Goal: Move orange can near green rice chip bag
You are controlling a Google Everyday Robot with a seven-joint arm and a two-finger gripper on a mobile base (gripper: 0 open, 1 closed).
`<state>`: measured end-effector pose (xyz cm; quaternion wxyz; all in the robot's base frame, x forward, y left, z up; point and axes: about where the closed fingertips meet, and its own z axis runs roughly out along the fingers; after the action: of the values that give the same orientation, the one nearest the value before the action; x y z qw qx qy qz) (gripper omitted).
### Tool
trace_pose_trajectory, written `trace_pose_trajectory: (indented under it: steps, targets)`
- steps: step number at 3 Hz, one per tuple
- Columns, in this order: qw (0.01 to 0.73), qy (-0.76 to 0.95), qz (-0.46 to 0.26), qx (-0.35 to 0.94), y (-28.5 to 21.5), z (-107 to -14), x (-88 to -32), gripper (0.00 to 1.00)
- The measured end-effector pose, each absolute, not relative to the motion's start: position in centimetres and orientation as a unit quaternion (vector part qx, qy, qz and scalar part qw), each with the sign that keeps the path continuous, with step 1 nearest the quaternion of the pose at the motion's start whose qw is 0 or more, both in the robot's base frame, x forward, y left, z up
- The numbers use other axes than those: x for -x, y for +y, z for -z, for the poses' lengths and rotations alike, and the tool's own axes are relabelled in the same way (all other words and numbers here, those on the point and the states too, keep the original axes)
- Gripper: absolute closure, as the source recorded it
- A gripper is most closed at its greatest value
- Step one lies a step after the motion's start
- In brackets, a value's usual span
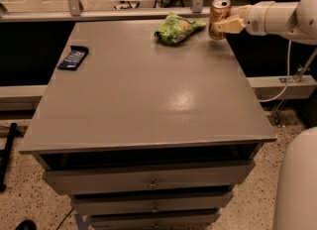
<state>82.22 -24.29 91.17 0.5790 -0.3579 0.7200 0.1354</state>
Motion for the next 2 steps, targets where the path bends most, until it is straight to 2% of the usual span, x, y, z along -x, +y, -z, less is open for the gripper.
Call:
trace_pose_trajectory:
  steps: [1,2]
  targets:
    - [0.573,0.720,-0.150,0.362,-23.55,-89.88,-83.17,0.84]
    - [0.567,0.720,-0.165,0.364,-23.03,-89.04,-83.60,0.61]
